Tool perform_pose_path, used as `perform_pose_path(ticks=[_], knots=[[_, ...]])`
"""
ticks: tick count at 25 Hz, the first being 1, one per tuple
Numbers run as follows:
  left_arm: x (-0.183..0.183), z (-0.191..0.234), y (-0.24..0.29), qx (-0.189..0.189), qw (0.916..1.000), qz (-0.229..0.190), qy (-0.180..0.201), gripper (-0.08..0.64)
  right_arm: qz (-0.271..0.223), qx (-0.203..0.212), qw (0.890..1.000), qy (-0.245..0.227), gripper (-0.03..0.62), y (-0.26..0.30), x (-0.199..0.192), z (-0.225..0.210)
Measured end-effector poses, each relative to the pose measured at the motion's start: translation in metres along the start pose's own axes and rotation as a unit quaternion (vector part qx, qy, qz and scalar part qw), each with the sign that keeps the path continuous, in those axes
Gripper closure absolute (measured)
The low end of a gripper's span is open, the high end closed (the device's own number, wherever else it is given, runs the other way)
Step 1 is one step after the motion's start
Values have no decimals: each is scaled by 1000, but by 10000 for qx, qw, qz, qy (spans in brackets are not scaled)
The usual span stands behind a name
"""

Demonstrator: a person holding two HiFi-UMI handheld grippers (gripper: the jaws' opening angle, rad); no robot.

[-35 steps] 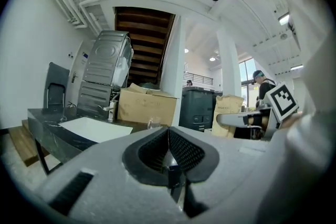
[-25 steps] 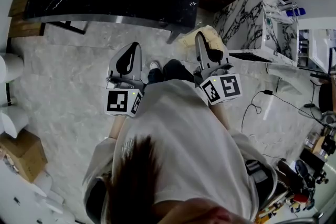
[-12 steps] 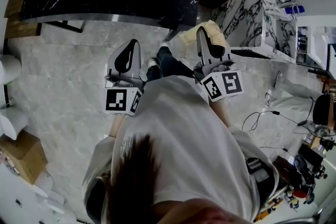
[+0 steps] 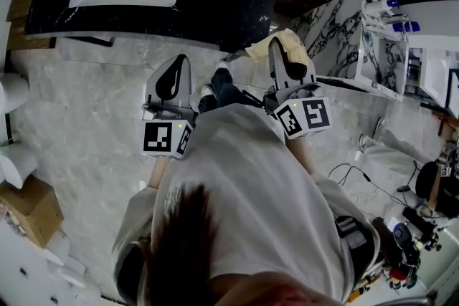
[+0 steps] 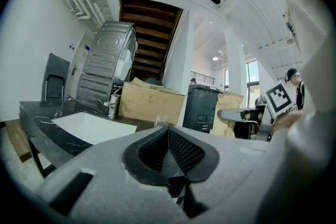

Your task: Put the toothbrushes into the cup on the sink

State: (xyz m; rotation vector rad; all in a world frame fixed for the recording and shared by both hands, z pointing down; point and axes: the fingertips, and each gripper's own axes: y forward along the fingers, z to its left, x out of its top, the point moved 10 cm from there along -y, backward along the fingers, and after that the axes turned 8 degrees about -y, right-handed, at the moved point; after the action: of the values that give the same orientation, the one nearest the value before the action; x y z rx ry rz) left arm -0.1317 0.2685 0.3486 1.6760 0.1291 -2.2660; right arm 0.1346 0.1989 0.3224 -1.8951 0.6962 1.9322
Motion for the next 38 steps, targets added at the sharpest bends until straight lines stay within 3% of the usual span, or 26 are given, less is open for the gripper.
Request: perform_pose_path(ticks=[18,28,38], knots=[[26,6,133,284,9991,-274,172,543,-134,40,9999,43,548,92,5,-110],[34,4,160,297,9990,-258,216,543,-140,-86,9998,150,549,99,6,-134],[49,21,177,-8,9995,-188,265,543,-184,-425,9987,204,549,106,14,-130]])
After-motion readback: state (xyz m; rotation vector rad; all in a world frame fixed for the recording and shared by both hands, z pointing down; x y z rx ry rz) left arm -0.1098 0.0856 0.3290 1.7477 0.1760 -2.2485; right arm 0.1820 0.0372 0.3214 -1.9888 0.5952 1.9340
